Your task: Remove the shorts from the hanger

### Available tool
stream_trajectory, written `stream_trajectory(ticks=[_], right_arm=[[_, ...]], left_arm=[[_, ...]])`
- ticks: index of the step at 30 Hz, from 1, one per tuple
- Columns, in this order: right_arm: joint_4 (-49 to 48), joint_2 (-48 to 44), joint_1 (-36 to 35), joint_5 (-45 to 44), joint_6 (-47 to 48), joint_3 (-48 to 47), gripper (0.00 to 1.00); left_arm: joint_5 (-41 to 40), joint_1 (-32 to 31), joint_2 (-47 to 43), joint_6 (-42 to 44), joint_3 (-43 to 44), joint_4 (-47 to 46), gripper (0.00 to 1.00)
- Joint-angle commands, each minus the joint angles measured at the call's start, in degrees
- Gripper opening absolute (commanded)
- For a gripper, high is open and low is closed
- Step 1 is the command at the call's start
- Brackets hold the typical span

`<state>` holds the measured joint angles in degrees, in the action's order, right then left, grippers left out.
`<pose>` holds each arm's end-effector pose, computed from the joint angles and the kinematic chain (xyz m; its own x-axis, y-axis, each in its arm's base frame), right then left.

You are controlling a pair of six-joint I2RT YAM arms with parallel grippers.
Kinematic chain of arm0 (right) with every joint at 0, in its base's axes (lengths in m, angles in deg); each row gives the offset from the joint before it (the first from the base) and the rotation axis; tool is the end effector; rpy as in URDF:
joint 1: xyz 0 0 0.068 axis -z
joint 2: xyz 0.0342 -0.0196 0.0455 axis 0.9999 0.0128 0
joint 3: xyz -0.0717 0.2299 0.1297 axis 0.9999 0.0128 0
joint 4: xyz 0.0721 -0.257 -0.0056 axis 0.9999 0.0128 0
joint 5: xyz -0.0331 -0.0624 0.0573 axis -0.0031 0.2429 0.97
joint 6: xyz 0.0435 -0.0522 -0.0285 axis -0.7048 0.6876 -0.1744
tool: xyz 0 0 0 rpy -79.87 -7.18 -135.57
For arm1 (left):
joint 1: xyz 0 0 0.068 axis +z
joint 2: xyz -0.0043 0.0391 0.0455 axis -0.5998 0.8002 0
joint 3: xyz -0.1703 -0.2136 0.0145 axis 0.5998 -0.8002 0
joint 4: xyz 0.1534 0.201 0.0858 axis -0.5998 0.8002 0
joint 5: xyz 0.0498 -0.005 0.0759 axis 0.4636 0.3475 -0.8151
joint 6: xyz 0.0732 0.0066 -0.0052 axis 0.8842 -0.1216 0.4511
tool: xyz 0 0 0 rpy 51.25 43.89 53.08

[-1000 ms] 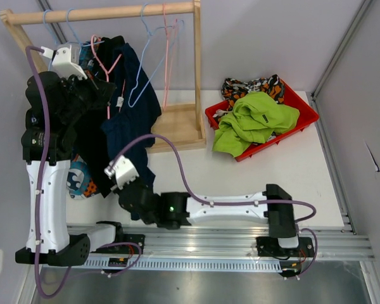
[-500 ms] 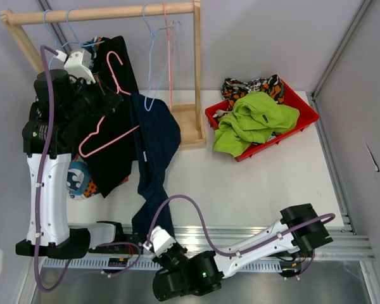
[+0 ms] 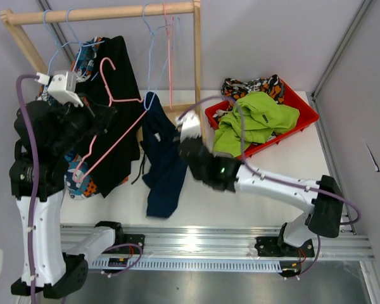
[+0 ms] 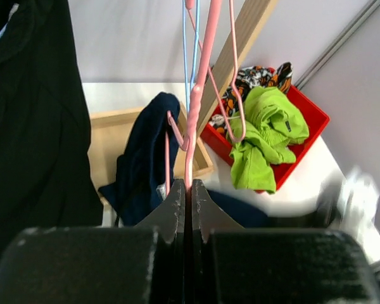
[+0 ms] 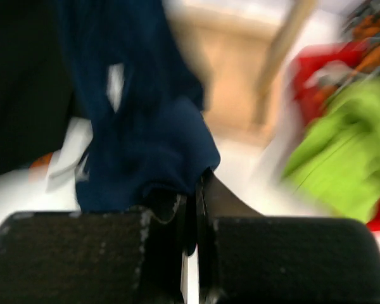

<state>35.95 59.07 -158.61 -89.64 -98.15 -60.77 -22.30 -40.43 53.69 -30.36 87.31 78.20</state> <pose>0.1753 0.3406 0.3398 -0.1978 -0.1544 -0.9680 -0.3890 0.9188 -0.0671 0.1602 -0.0275 0.5201 -0.2438 -0.2393 -0.9399 0.2864 0.9081 -0.3055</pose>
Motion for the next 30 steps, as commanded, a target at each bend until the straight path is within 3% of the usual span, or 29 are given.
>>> stream_trajectory(ticks=[1, 6, 10, 13, 17, 23, 24, 27, 30], right_arm=[[-3.78, -3.59, 8.49, 5.10, 10.47, -10.87, 0.00], [1.22, 1.23, 28.94, 12.66, 12.41, -27.56, 0.00], [7.37, 7.90, 40.58, 15.56, 11.97, -45.30, 0.00], [9.58, 11.79, 47.79, 17.23, 11.01, -50.16, 0.00], [9.07, 13.38, 55.97, 19.69, 4.00, -45.72, 0.00], [-0.25, 10.74, 61.08, 29.27, -1.30, -21.57, 0.00], [0.18, 10.74, 61.08, 31.45, -2.78, -20.05, 0.20], [-0.78, 8.29, 60.73, 32.97, -7.77, -11.09, 0.98], [-4.82, 1.36, 59.15, 33.76, -10.78, 1.00, 0.99]], left_arm=[[-2.95, 0.32, -2.67, 1.49, -0.53, 1.04, 0.00], [-5.15, 0.32, -6.28, 1.58, -4.92, -0.70, 0.00], [-8.74, 0.32, -6.19, 2.63, -6.16, -0.70, 0.00], [-10.33, 0.32, -5.67, 2.98, -6.25, -1.49, 0.00], [-12.26, 0.32, -3.47, 2.81, -5.11, -1.58, 0.00], [-15.08, 0.32, -1.10, 2.46, -4.41, -4.83, 0.00], [-15.61, 0.32, 0.65, 2.63, -2.05, -4.83, 0.00], [-15.97, 0.32, 5.56, 3.33, 4.19, -4.83, 0.00], [-14.91, 0.32, 8.91, 3.51, 9.39, -5.44, 0.00]])
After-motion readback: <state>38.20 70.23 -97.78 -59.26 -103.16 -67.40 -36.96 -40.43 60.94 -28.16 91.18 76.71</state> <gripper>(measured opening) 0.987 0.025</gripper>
